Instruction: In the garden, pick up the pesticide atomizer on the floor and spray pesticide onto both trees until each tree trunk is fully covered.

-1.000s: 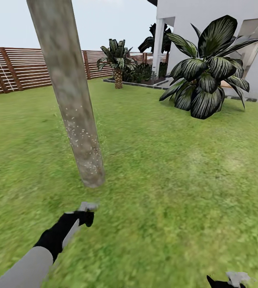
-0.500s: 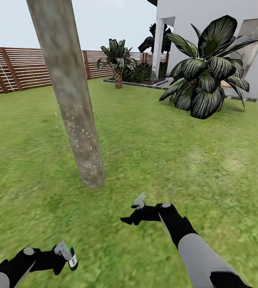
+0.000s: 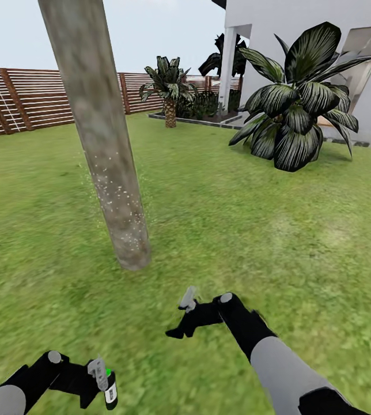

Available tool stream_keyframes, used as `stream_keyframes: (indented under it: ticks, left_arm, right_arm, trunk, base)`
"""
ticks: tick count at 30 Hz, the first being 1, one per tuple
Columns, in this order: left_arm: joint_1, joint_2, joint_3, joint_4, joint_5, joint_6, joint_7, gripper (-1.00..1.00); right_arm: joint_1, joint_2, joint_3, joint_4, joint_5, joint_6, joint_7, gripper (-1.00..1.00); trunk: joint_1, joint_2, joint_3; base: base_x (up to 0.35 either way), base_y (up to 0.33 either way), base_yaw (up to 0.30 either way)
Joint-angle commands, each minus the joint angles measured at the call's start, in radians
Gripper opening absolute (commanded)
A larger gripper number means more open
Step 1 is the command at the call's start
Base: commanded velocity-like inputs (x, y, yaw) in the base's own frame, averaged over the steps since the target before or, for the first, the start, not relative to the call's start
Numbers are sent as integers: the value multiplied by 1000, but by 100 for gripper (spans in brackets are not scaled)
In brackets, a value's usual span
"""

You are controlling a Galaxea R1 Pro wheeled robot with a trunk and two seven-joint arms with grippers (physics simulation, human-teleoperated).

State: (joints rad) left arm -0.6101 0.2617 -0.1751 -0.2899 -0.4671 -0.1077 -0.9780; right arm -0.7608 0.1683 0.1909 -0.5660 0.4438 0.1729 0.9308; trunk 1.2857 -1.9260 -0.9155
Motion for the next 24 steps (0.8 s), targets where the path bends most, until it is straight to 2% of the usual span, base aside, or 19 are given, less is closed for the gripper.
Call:
stream_keyframes:
  ticks: [1,2,3,5,12,16,19,22,24]
  left_arm:
    - [0,-4,1,0,-22,0,-2,-100]
    - [0,-5,2,0,-36,0,-3,-100]
    - [0,-6,2,0,-43,0,-2,-100]
    - [0,-7,1,-11,-50,0,-3,-100]
    - [0,-9,0,-39,-50,-2,-5,-100]
    - [0,-10,-27,-100,-49,-1,-44,-100]
    - [0,-36,-34,-126,-49,-1,-53,-100]
    - [0,-65,-35,-145,-48,-2,-58,-100]
    - [0,-82,-36,-152,-50,-3,-95,-100]
  right_arm:
    - [0,0,63,-7,-2,0,0,100]
    - [0,0,95,-21,-4,1,1,100]
    - [0,0,112,-39,-4,3,1,-100]
    - [0,2,131,-64,-5,5,24,-100]
    - [0,2,137,-72,-4,7,81,-100]
    - [0,6,145,-69,0,6,116,-100]
    - [0,6,225,-70,0,5,117,-100]
    - [0,6,245,-70,0,5,117,-100]
    - [0,6,247,-70,0,5,117,-100]
  trunk:
    - [0,0,0]
    - [0,0,0]
    - [0,0,0]
    - [0,0,0]
    - [0,0,0]
    - [0,0,0]
    - [0,0,0]
    - [0,0,0]
    - [0,0,0]
  base:
    - [0,0,0]
    - [0,0,0]
    - [0,0,0]
    - [0,0,0]
    - [0,0,0]
    - [0,0,0]
    - [0,0,0]
    - [0,0,0]
    - [0,0,0]
